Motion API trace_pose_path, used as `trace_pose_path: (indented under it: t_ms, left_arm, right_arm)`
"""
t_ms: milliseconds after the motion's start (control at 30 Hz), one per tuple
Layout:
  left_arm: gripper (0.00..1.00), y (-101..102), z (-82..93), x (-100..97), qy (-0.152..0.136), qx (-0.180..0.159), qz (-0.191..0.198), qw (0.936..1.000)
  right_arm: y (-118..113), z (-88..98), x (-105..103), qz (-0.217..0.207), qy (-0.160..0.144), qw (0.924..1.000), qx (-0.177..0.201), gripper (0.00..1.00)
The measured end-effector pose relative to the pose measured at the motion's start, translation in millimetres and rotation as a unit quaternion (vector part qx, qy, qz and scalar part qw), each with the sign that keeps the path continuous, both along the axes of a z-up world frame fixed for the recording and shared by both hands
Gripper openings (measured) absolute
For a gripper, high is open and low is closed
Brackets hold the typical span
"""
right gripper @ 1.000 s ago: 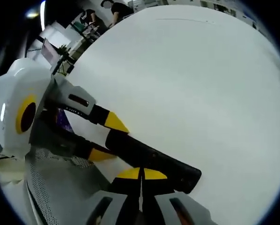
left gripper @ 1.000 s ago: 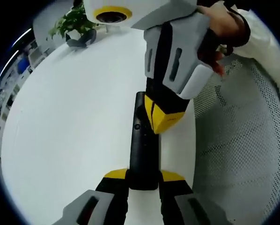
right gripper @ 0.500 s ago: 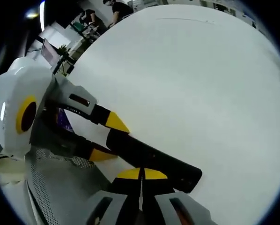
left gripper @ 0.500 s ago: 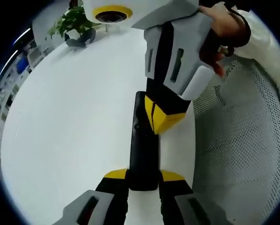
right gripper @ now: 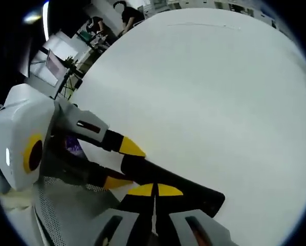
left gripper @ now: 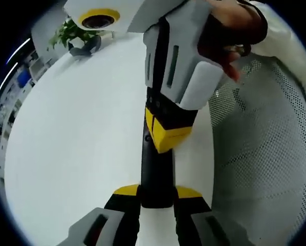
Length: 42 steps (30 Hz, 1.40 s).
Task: Press the specified remote control buttons in sequence, fully releasing each button before pressing the next.
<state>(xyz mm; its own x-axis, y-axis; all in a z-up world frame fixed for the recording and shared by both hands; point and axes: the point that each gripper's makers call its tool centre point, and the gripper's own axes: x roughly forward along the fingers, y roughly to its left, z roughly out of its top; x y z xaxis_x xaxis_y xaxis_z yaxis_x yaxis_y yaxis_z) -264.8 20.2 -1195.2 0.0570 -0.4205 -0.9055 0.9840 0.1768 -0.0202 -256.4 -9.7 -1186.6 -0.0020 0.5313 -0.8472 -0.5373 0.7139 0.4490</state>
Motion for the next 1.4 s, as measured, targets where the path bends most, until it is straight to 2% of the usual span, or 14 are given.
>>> trace_pose_path:
  t_ms: [433,633,900,1067,1267,1400]
  left_arm:
    - [0.23,0,-0.6,-0.1,-0.003,0.004,0.000,1.0000]
    - [0.23,0,-1.2,0.1,-0.004,0.012,-0.003,0.9999]
    - [0.23,0,-0.7,0.2,-0.003,0.008,0.007,0.9999]
    - [0.23,-1,-0.9,0.3,-0.002,0.015,0.006,0.9999]
    - [0.23,0,-0.9,0.6,0.000,0.014,0.008,0.9999]
    - [0.23,0,-1.0,0.6,0.000,0.012,0.009,0.9999]
  right_arm:
    - [0,-0.9,3,-0.012,0.022,0.9997,0.002,0.00]
    - [-1,-0.5,3,-0.019,0.032,0.9991,0.017,0.00]
    - [-1,1.4,0,-0.042,0.029,0.9983,0.028,0.00]
    - [2,2.8,1,-0.031,0.007,0.9990,0.030,0.00]
    - [12,6.6,0,-0.031,0.013,0.9980,0.053,0.00]
    - [13,3.2,-2,-0.022,0.008,0.9987,0.045,0.00]
